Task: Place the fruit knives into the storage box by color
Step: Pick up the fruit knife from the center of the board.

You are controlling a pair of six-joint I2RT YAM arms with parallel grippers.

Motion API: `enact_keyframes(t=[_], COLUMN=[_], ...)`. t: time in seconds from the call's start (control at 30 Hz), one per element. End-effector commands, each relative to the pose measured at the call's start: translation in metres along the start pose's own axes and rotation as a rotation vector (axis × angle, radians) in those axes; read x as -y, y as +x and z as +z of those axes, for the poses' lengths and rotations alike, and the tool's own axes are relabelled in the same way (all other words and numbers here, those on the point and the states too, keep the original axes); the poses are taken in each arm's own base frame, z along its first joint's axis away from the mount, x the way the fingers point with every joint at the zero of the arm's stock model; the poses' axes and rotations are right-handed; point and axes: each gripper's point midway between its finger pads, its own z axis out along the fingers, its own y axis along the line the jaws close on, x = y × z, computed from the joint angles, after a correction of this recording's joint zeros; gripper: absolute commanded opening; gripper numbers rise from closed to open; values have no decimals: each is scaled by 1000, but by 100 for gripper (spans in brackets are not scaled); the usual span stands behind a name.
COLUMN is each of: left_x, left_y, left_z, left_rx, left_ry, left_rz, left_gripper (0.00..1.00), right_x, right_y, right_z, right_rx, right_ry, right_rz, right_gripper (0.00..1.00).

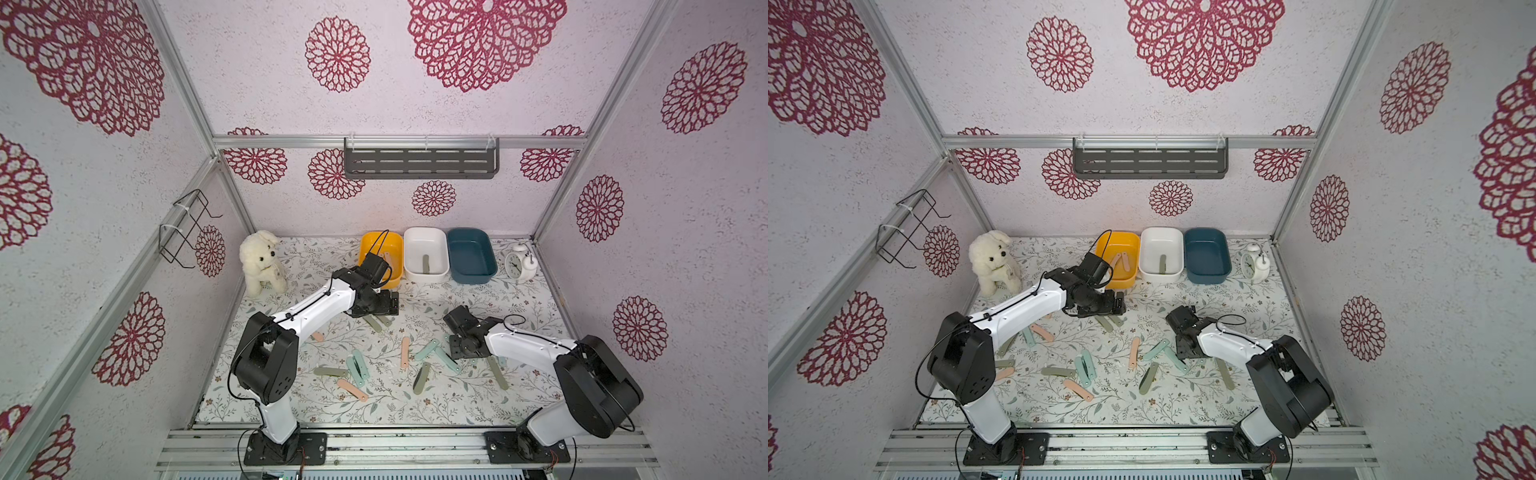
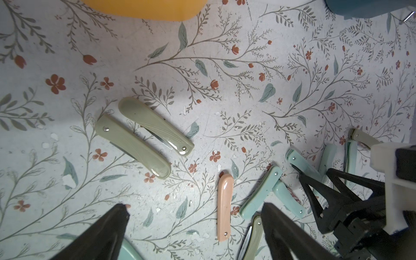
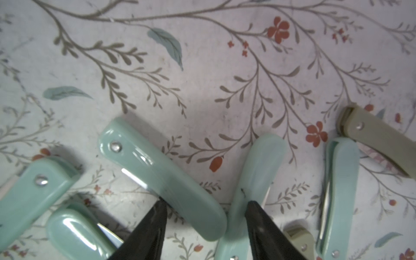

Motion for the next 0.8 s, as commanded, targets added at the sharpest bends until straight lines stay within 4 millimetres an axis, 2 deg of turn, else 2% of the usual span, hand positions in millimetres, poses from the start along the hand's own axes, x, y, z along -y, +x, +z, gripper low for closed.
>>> enact_keyframes(t=[0.0,0.2,0.43,0.6,0.77], left_x=[1,3,-1,-2,-3], left_y=[-6,-7,-7,-4,-3], left_z=[-11,-11,-12,-10,-9], left_rx=[42,43,46,41,39], left_ry=[17,26,6,8,9], left_rz=[-9,-10,-13,-22,-23], left_gripper=[97,97,97,97,97], right_x=[-5,-4,-17,-20,-18], right_y=[-8,-19,-27,-22,-6], right_z=[-4,-12,-5,1,3], right_rx=[5,39,50,38,3], right_ry=[-20,-42,-112,-130,-144], right_rz=[-17,-9,0,-6,0], right_gripper=[60,60,58,57,51])
